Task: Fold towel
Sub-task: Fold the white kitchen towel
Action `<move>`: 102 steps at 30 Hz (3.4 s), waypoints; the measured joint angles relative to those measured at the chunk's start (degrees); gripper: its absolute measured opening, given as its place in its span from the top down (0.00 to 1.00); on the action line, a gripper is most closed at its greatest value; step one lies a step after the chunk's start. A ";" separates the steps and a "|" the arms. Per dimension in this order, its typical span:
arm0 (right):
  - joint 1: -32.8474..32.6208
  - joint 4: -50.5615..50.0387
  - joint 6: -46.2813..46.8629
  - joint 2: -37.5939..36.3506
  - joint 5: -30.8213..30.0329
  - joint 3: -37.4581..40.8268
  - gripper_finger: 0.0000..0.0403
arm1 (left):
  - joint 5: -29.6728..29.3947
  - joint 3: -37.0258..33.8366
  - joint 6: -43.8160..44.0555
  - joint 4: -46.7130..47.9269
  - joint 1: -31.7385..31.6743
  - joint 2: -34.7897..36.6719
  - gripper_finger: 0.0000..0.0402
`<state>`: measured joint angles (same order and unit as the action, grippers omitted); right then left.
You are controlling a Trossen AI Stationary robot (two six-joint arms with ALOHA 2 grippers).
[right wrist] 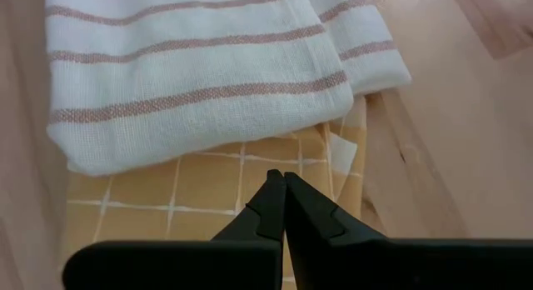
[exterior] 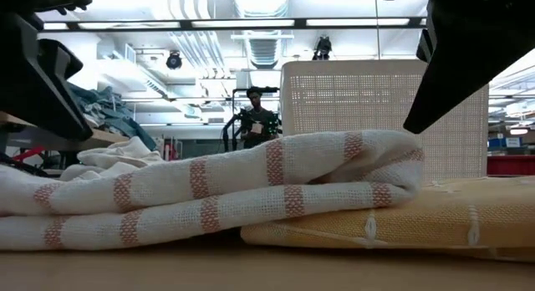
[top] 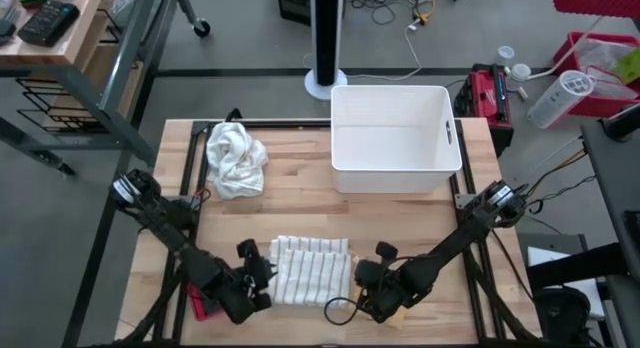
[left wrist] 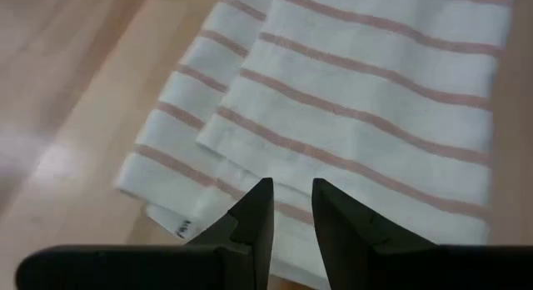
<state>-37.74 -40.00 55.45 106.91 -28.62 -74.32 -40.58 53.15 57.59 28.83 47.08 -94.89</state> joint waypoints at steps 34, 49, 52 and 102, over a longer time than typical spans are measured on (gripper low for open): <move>10.62 7.04 8.69 -0.31 20.50 -0.05 0.60 | 1.87 -16.51 -13.83 -26.53 -6.68 12.42 0.81; 8.28 14.20 32.51 -0.13 12.68 4.66 0.54 | 2.34 -16.61 -16.26 -27.69 -5.61 12.70 0.81; 8.11 21.20 33.12 -0.13 12.53 6.95 0.54 | 2.30 -16.61 -18.04 -28.56 -5.65 12.73 0.81; 18.58 -8.79 0.52 14.38 11.18 -33.80 1.00 | -3.91 -17.28 -13.95 -23.18 -5.92 20.98 0.81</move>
<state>-19.15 -48.79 55.97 121.29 -17.44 -108.12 -44.49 35.86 43.63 5.65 41.16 -73.91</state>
